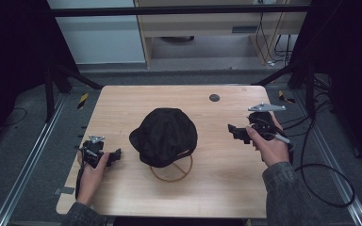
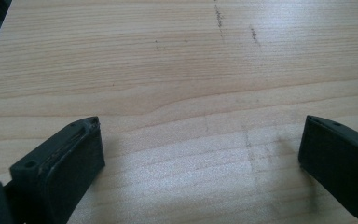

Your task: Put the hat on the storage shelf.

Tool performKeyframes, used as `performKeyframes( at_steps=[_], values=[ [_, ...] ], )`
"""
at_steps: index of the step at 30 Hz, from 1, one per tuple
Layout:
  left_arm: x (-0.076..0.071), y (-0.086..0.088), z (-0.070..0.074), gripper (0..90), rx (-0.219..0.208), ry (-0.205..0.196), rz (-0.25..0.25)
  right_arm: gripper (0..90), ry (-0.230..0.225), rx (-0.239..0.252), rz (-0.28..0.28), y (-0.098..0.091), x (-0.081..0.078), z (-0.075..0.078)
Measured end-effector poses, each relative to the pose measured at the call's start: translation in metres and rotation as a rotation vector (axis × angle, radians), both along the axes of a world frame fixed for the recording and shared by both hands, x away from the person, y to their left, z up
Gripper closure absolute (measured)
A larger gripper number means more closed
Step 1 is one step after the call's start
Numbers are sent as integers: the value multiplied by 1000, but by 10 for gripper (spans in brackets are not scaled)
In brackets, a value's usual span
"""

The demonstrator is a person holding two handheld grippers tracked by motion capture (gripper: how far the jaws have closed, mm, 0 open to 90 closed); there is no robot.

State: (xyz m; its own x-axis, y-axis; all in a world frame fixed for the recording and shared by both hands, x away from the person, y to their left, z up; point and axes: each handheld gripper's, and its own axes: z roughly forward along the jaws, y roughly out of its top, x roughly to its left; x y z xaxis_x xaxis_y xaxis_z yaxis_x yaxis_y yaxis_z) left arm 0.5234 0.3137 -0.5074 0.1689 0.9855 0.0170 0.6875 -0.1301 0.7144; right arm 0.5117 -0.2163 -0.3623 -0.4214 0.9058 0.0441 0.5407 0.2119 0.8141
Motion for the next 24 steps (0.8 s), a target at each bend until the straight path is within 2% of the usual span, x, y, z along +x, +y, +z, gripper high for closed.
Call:
performKeyframes(
  at_steps=[4, 6, 15, 21, 24],
  values=[
    [0, 0, 0, 0, 0, 0, 0, 116, 14, 11, -13, -4, 4, -18],
    [0, 0, 0, 0, 0, 0, 0, 116, 14, 6, -14, -4, 4, -20],
    [0, 0, 0, 0, -1, -1, 0, 116, 49, -12, -25, -8, 3, -49],
    [0, 0, 0, 0, -1, -1, 0, 116, 83, 0, -28, -8, 3, -71],
    [0, 0, 0, 0, -1, -1, 0, 116, 93, -2, -30, -7, 3, -76]
  ],
)
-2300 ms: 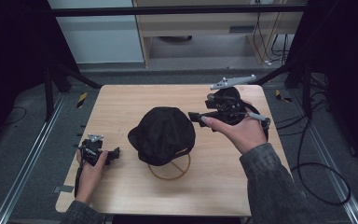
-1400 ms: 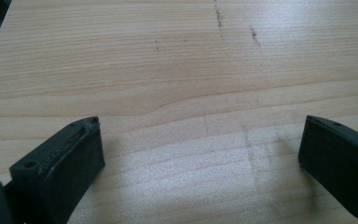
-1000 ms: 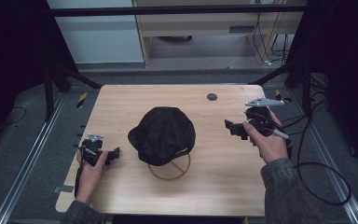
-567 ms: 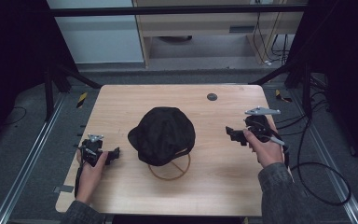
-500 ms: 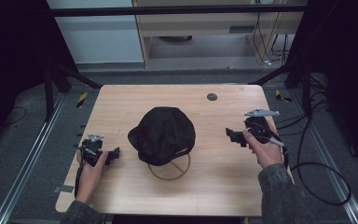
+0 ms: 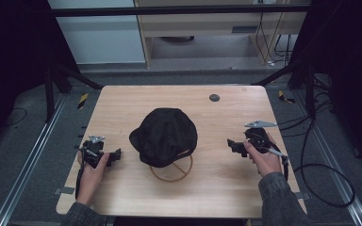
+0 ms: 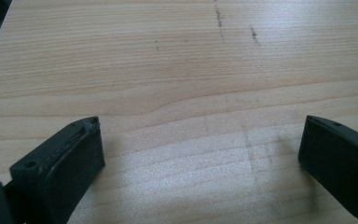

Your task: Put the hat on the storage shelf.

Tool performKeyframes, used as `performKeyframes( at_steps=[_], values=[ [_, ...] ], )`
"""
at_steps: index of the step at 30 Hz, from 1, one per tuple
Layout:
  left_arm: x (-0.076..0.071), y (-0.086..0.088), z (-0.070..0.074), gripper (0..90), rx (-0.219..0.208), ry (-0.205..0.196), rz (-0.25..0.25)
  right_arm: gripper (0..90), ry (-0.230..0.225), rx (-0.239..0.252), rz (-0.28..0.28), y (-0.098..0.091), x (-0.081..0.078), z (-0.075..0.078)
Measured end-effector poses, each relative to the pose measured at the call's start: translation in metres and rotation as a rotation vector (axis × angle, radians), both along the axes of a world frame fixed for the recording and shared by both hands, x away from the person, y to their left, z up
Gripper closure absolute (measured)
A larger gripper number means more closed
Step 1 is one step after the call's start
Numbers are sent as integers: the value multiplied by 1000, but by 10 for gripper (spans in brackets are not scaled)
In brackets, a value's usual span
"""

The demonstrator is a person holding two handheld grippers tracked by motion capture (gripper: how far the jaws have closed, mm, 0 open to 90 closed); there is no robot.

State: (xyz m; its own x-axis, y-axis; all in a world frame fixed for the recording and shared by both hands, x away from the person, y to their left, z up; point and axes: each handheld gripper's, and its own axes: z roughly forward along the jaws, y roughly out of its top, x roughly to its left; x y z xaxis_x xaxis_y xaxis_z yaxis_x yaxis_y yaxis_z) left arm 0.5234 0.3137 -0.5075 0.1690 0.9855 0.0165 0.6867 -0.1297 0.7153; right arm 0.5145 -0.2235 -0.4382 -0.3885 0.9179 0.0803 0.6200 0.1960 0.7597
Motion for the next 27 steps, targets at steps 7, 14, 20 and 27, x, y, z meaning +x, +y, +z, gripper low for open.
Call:
performKeyframes(
  at_steps=[7, 14, 20, 27],
  values=[
    [0, 0, 0, 0, 1, 1, 0, 116, 33, 10, 0, 5, 2, -17],
    [0, 0, 0, 0, 1, 1, 0, 118, 59, 28, -16, 10, 6, -38],
    [0, 0, 0, 0, 0, 0, 0, 116, 61, 28, -32, 14, 8, -47],
    [0, 0, 0, 0, 0, 1, 0, 114, 62, 24, -49, 18, 10, -54]
  ],
)
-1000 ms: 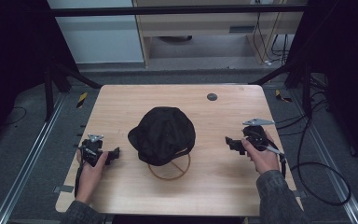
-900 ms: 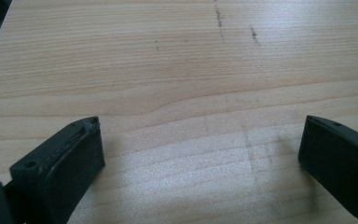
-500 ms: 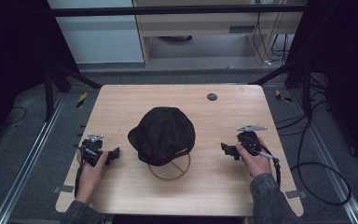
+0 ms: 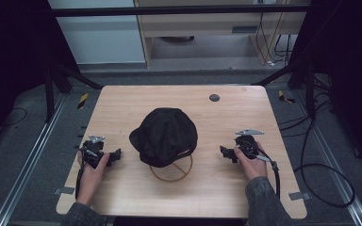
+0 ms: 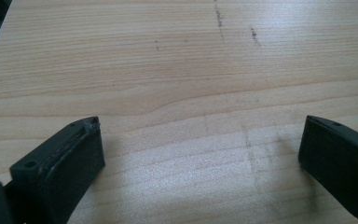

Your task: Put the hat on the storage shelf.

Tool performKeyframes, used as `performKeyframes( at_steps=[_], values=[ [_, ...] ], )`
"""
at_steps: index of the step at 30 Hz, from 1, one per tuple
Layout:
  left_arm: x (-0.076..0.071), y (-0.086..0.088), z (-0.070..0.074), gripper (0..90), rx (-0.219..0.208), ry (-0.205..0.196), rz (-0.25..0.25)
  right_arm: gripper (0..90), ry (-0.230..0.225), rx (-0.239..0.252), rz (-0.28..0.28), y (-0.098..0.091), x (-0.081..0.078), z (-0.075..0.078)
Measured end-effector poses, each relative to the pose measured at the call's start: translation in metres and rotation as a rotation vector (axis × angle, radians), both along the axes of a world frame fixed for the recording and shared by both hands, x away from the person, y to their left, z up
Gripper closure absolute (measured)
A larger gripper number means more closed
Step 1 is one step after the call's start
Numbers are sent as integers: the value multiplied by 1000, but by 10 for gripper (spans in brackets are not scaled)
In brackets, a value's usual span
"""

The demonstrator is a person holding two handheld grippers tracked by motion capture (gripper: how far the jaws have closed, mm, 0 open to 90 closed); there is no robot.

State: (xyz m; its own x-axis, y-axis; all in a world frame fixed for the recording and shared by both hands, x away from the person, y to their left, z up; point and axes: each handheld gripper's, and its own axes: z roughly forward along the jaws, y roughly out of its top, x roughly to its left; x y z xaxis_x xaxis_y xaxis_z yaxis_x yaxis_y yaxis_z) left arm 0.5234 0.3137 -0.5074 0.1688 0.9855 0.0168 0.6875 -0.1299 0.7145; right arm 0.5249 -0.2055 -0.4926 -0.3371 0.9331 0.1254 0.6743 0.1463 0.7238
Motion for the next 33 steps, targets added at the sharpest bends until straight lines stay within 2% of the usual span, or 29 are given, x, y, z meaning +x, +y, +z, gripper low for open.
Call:
performKeyframes(
  at_steps=[10, 17, 26, 33],
  values=[
    [0, 0, 0, 0, 0, 0, 0, 110, 5, 1, -13, 0, 0, -8],
    [0, 0, 0, 0, 0, 0, 0, 97, 1, -20, -16, 3, -1, -12],
    [0, 0, 0, 0, 0, 0, 0, 67, -50, -117, -8, 13, -5, -18],
    [0, 0, 0, 0, -2, -1, 2, 66, -49, -119, -22, 13, -7, -19]
  ],
)
